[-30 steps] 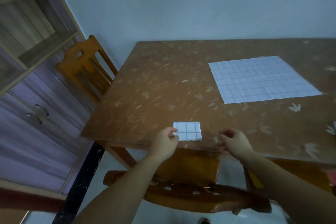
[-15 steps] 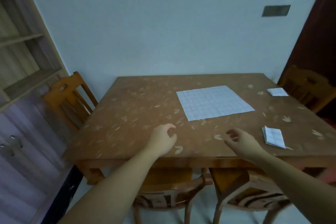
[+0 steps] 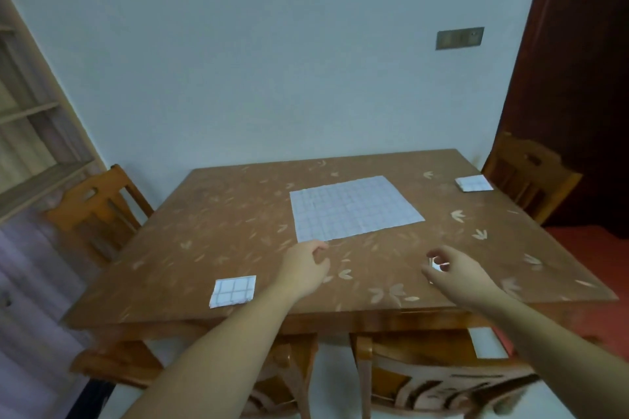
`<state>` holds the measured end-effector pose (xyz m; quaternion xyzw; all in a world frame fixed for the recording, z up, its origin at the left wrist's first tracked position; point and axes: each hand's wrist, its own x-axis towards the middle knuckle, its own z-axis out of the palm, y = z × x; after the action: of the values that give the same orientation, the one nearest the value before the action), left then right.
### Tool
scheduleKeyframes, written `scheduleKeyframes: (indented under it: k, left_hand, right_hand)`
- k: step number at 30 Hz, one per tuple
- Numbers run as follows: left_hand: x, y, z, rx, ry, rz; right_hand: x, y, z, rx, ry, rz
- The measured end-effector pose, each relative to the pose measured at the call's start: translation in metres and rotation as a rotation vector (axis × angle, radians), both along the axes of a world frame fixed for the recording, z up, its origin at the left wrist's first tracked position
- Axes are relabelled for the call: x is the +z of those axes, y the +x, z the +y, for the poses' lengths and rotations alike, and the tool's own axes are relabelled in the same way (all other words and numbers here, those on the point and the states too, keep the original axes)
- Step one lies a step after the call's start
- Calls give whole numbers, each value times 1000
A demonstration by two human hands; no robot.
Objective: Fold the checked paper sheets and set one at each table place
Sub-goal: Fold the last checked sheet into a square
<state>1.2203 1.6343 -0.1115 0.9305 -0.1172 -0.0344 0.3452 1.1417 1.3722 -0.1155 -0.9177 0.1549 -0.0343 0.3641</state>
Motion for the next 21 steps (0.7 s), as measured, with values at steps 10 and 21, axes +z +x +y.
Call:
scheduleKeyframes:
  k: [10,21]
  left_hand:
    - [-23,96,-30,-11,118,-37]
    - [-78,185,-27,47,125,57]
  right_hand:
    - [-16,84,-29,28,-60,87]
    - [-54,195,-42,99,-207,222]
